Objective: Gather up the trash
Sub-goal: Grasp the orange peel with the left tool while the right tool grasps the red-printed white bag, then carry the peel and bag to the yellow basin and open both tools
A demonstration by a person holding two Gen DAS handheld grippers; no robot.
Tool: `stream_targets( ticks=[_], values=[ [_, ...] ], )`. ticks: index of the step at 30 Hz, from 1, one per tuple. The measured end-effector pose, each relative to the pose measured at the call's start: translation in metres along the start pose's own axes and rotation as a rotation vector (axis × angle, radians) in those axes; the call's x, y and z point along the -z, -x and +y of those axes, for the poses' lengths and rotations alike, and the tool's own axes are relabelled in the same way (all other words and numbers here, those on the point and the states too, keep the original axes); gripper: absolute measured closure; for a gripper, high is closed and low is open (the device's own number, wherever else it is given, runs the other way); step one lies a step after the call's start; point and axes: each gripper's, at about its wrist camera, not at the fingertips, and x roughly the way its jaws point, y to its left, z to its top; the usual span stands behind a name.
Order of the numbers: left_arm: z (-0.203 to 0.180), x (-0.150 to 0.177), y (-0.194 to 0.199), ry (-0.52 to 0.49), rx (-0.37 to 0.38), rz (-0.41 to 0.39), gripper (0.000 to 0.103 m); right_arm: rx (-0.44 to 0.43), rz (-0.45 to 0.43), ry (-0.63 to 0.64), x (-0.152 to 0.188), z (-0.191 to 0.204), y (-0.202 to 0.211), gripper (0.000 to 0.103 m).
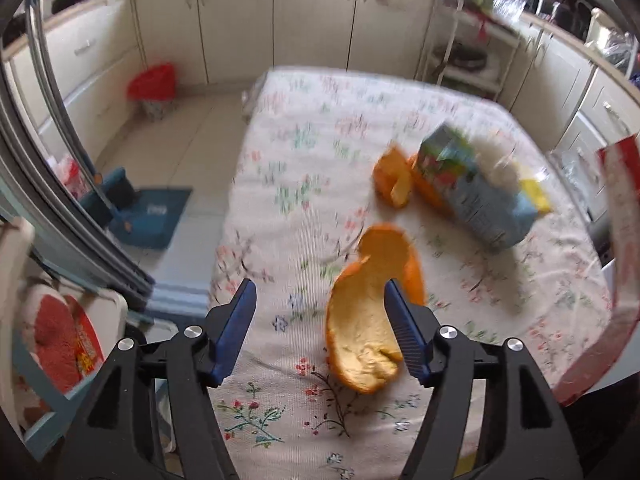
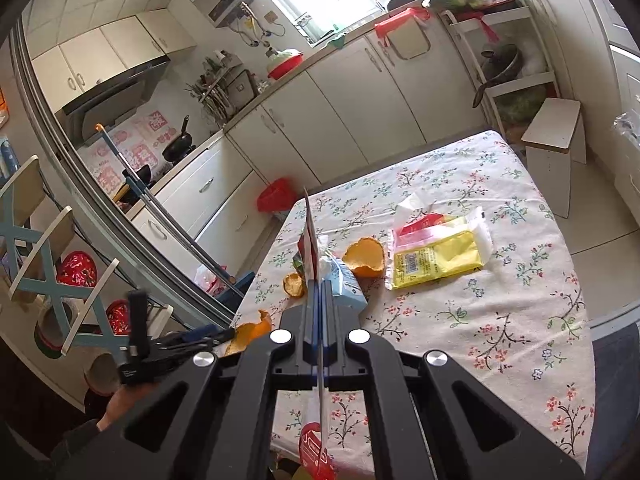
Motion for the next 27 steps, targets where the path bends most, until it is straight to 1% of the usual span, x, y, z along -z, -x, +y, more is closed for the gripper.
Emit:
stream_targets(
  ticks=[2, 3, 4, 5, 6, 8, 10, 22, 27],
  values=[
    [-0.001, 0.001, -0.015, 0.010, 0.035, 0.045, 0.041, -0.006, -0.001, 0.009, 0.000, 0.003, -0.001, 0.101],
    [-0.003, 0.002, -0.019, 0.012, 0.059, 0.055, 0.042, -0.007, -0.003, 0.015, 0.000, 0.004, -0.001, 0.101],
    [-0.006, 0.002, -0.019, -0.005, 0.059, 0.045, 0.049, -0.009, -0.004, 0.018, 0.000, 0.006, -0.001, 0.101],
    [-0.009, 0.001, -0.019, -0.015, 0.072, 0.052, 0.070, -0.010, -0.005, 0.019, 0.000, 0.006, -0.001, 0.101],
    [-0.011, 0.002, -0.018, -0.020, 0.082, 0.053, 0.085, -0.011, -0.007, 0.019, 0.000, 0.006, 0.000, 0.101],
    [-0.015, 0.002, -0.012, -0.027, 0.100, 0.037, 0.095, -0.011, -0.010, 0.017, 0.001, 0.005, 0.002, 0.101],
    [-0.017, 0.004, -0.007, -0.039, 0.094, 0.016, 0.097, -0.011, -0.013, 0.011, 0.001, 0.004, 0.004, 0.101],
    [-0.040, 0.005, 0.046, -0.120, 0.063, -0.151, 0.097, -0.022, -0.026, -0.009, 0.002, 0.003, 0.008, 0.101],
    [-0.048, 0.005, 0.065, -0.150, 0.044, -0.201, 0.097, -0.034, -0.034, -0.007, 0.004, 0.006, 0.012, 0.101]
  ],
)
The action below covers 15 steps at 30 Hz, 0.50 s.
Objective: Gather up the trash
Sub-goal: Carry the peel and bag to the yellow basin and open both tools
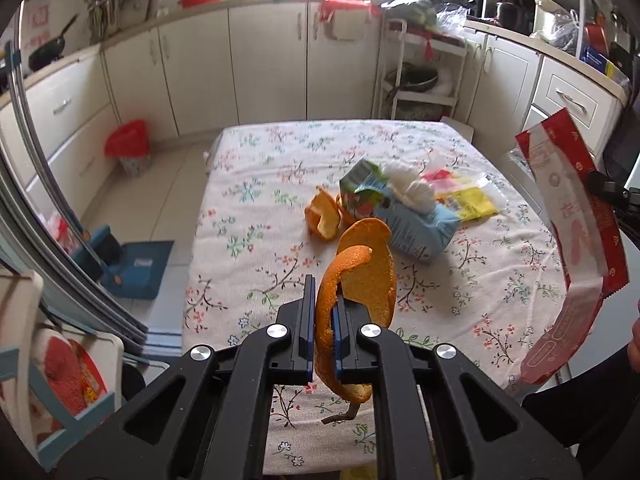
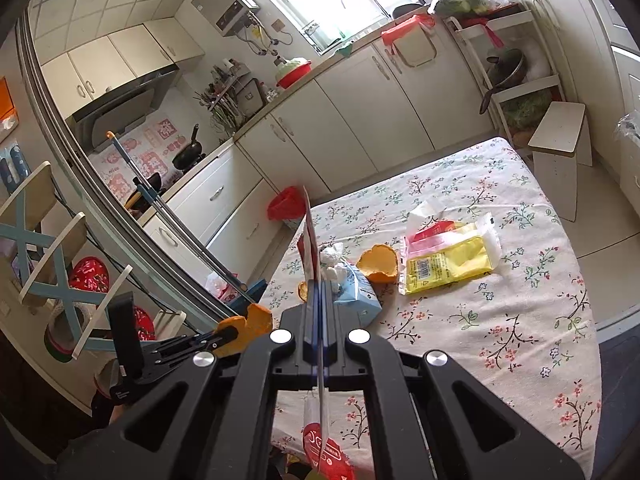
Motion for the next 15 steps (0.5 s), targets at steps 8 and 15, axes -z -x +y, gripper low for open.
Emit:
stream_targets(
  ticks=[8, 15],
  values=[
    [-0.004, 0.003, 0.017, 0.004, 0.005, -0.034, 0.097, -0.041, -0.009, -0.012, 0.016, 0.010, 0.011, 0.101],
    [-0.005, 0.015, 0.031, 0.037, 0.019, -0.047, 0.097, -0.072, 0.008, -0.028, 0.044, 0.019, 0.023, 0.101]
  ],
)
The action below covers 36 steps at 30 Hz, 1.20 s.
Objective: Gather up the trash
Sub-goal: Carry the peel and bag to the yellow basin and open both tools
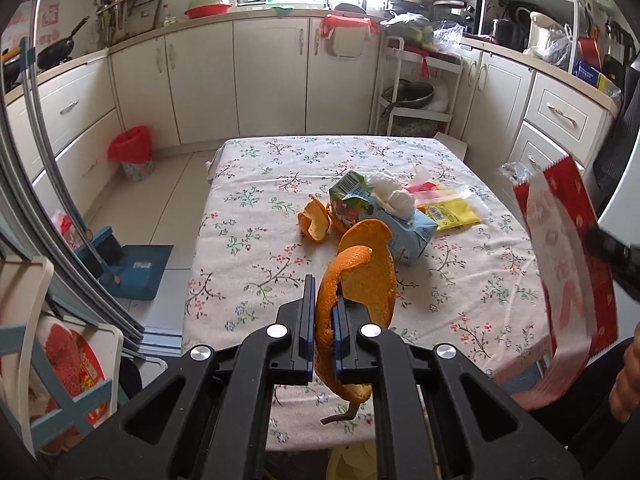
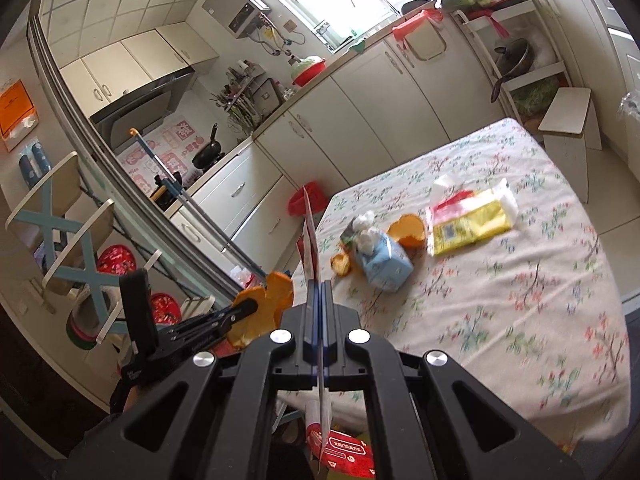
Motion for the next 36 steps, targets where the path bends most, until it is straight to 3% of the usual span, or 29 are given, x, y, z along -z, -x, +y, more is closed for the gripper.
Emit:
stream_targets(
  ticks=[11, 22, 32, 36],
  values=[
    [0.001, 0.021, 0.020, 0.050, 0.025, -0.011, 0.097, 0.019, 0.116, 0.002, 0.054, 0.011, -0.002, 0.101],
    [-0.004, 0.045, 0.032, 0.064, 0.061, 0.015, 0.097, 0.146, 0.306, 0.033, 0.105, 0.009, -0.030, 0.101],
    [-0.023, 0.083, 0.034, 0.029, 0.109, 0.111, 0.097, 0.253, 0.489, 0.050, 0.137, -0.006, -0.058, 0.101],
    [-0.035, 0.103, 0.031, -0.001, 0.123, 0.171, 0.097, 0.288, 0.483, 0.039, 0.139, -0.010, -0.054, 0.101]
  ],
)
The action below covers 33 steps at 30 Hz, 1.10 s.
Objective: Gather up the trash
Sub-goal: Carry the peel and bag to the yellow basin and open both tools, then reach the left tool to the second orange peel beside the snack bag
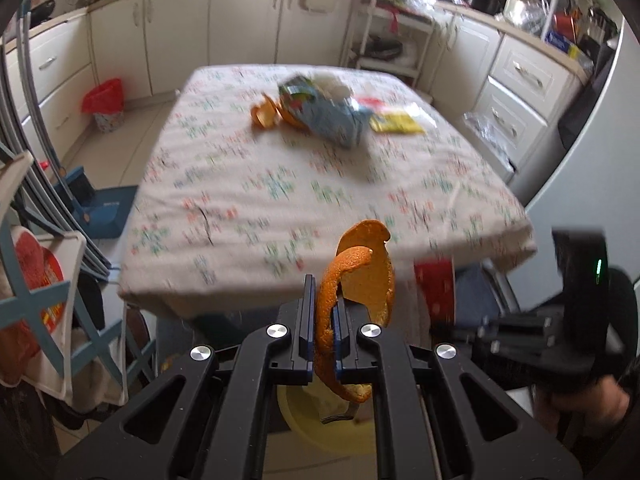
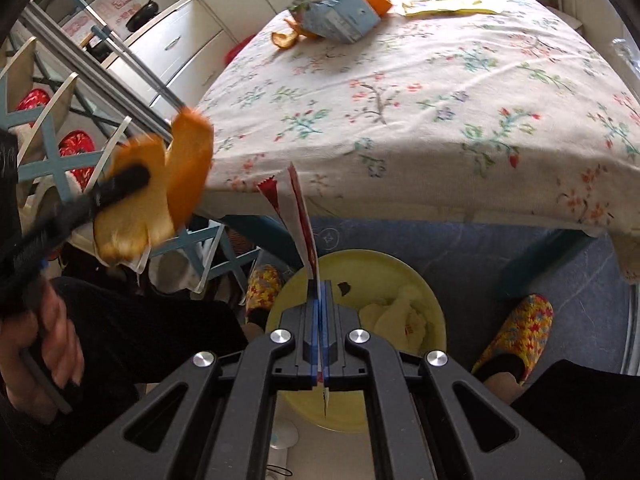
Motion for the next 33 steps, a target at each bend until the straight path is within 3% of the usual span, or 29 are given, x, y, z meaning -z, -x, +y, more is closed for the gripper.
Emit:
stream_targets(
  ticks=[5, 9, 10, 11, 12, 19, 22, 24, 27, 33],
  values=[
    [-0.019, 0.024, -0.017, -0.060, 0.007, 0.095, 0.097, -0.002, -0.035, -0.037, 0.001, -0.006, 0.010, 0.101],
    [-0.026, 0.038, -0.023, -0.081, 0.003, 0.135, 0.097, 0.000, 0.064, -0.008, 0.009, -0.003, -0.006, 0.100],
    [-0.026, 0.040, -0.024, -0.081, 0.000, 0.142, 0.097, 0.018, 0.103, 0.003, 0.011, -0.002, -0.013, 0.082],
    [-0.026, 0.041, -0.025, -0.081, -0.001, 0.147, 0.097, 0.033, 0.136, 0.006, 0.015, -0.002, -0.019, 0.053],
    [-0.026, 0.043, -0.026, -0.082, -0.005, 0.152, 0.097, 0.047, 0.146, 0.005, 0.017, -0.002, -0.021, 0.047],
    [-0.035, 0.052, -0.044, -0.115, 0.005, 0.239, 0.094, 0.098, 0.033, -0.003, 0.013, -0.008, 0.004, 0.046],
    [-0.044, 0.058, -0.052, -0.152, 0.006, 0.279, 0.076, 0.091, -0.033, -0.042, 0.008, -0.014, 0.017, 0.046],
    [-0.049, 0.059, -0.051, -0.177, -0.015, 0.273, 0.050, 0.080, -0.080, -0.072, 0.005, -0.018, 0.025, 0.045],
    [-0.050, 0.056, -0.050, -0.183, -0.044, 0.259, 0.039, 0.061, -0.140, -0.119, 0.002, -0.024, 0.035, 0.042],
    [-0.050, 0.046, -0.035, -0.167, -0.051, 0.171, 0.035, 0.050, -0.217, -0.204, -0.002, -0.038, 0.047, 0.040]
  ],
)
